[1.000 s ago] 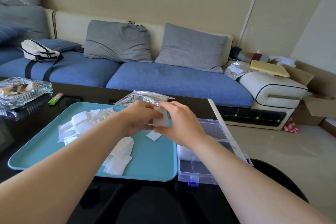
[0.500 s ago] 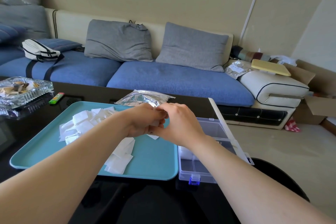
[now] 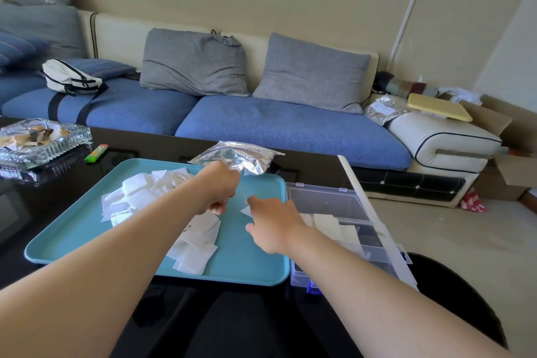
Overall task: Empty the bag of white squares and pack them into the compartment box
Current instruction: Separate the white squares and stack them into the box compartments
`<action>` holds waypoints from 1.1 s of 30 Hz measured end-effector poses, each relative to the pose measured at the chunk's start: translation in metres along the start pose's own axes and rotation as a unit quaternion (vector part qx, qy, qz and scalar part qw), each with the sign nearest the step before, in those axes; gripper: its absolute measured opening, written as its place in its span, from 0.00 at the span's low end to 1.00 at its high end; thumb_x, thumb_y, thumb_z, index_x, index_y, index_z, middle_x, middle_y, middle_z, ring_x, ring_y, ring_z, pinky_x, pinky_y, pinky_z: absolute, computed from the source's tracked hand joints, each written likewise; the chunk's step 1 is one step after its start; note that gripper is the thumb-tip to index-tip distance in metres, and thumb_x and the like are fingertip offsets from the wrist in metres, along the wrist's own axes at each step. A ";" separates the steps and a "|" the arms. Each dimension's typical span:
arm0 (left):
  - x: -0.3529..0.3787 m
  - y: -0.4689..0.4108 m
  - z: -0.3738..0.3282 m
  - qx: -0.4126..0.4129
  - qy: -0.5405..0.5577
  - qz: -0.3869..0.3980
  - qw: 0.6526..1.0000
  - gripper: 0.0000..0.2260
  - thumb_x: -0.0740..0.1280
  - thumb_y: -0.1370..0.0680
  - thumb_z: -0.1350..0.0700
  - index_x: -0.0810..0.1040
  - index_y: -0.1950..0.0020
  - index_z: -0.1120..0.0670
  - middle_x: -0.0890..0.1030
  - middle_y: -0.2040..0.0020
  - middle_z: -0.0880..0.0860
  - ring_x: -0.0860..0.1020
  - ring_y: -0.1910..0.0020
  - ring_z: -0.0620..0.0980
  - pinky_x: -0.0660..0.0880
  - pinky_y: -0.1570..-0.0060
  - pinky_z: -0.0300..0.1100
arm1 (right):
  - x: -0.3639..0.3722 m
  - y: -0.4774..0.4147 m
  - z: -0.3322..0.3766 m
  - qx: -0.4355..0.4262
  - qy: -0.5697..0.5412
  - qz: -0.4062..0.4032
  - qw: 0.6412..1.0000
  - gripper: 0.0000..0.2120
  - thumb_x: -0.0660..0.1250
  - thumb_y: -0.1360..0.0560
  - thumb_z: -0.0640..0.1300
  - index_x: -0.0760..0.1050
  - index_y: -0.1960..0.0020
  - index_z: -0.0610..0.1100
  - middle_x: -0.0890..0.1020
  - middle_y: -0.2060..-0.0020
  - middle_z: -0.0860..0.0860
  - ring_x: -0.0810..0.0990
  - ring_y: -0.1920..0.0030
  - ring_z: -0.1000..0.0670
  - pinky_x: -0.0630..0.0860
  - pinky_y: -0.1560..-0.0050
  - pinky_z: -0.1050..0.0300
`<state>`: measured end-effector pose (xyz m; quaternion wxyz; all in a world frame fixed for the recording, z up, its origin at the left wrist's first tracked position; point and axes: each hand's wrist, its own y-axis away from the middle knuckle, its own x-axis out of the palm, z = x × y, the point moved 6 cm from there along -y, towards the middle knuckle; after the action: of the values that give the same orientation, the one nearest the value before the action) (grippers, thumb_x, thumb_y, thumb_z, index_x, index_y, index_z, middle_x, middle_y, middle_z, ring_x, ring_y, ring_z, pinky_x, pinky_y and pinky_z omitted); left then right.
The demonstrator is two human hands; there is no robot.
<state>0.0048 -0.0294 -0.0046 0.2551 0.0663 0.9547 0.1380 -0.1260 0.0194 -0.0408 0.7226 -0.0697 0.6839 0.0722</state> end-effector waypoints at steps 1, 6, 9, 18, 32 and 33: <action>0.002 -0.001 0.000 0.006 0.009 0.005 1.000 0.17 0.56 0.16 0.55 0.76 0.37 0.64 0.76 0.61 0.57 0.68 0.75 0.53 0.68 0.70 0.40 | 0.000 -0.001 0.002 0.001 -0.007 0.004 1.000 0.13 0.64 0.16 0.44 0.68 0.34 0.41 0.80 0.49 0.43 0.77 0.43 0.36 0.64 0.47 0.45; 0.002 0.002 -0.009 0.023 0.041 0.006 0.999 0.22 0.48 0.14 0.42 0.74 0.44 0.56 0.72 0.57 0.57 0.67 0.71 0.52 0.68 0.73 0.38 | -0.012 -0.003 0.001 -0.017 -0.036 -0.006 0.999 0.15 0.68 0.20 0.46 0.76 0.36 0.41 0.81 0.46 0.42 0.78 0.43 0.38 0.76 0.42 0.46; 0.001 0.001 -0.008 0.019 0.059 0.018 0.998 0.22 0.48 0.14 0.43 0.76 0.46 0.55 0.72 0.57 0.57 0.70 0.69 0.53 0.72 0.75 0.39 | -0.011 0.001 0.010 -0.083 0.021 -0.010 0.996 0.09 0.63 0.20 0.44 0.80 0.45 0.41 0.82 0.53 0.43 0.80 0.50 0.38 0.77 0.52 0.49; -0.001 0.001 -0.012 0.025 0.192 0.018 0.981 0.20 0.54 0.13 0.45 0.81 0.43 0.54 0.76 0.55 0.56 0.74 0.63 0.53 0.77 0.61 0.46 | -0.054 0.008 -0.019 0.057 -0.293 -0.135 0.945 0.07 0.70 0.27 0.44 0.83 0.63 0.47 0.84 0.69 0.52 0.82 0.60 0.49 0.83 0.58 0.53; 0.029 0.025 -0.030 0.013 0.368 0.145 0.918 0.18 0.55 0.12 0.46 0.74 0.43 0.61 0.80 0.61 0.58 0.76 0.65 0.53 0.78 0.60 0.47 | -0.071 0.017 -0.036 0.127 -0.574 -0.160 0.793 0.03 0.77 0.24 0.46 0.87 0.57 0.52 0.85 0.67 0.60 0.78 0.67 0.62 0.75 0.64 0.65; 0.030 0.025 -0.029 0.013 0.363 0.149 0.920 0.19 0.55 0.12 0.46 0.74 0.43 0.61 0.80 0.63 0.58 0.76 0.66 0.53 0.78 0.60 0.47 | -0.072 0.017 -0.038 0.129 -0.564 -0.171 0.797 0.04 0.76 0.25 0.45 0.87 0.58 0.52 0.85 0.67 0.59 0.78 0.68 0.63 0.75 0.64 0.64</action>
<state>-0.0345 -0.0061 0.0132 -0.1336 0.1567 0.9624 0.1771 -0.1704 0.0280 0.0290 0.9834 -0.0387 0.1350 -0.1148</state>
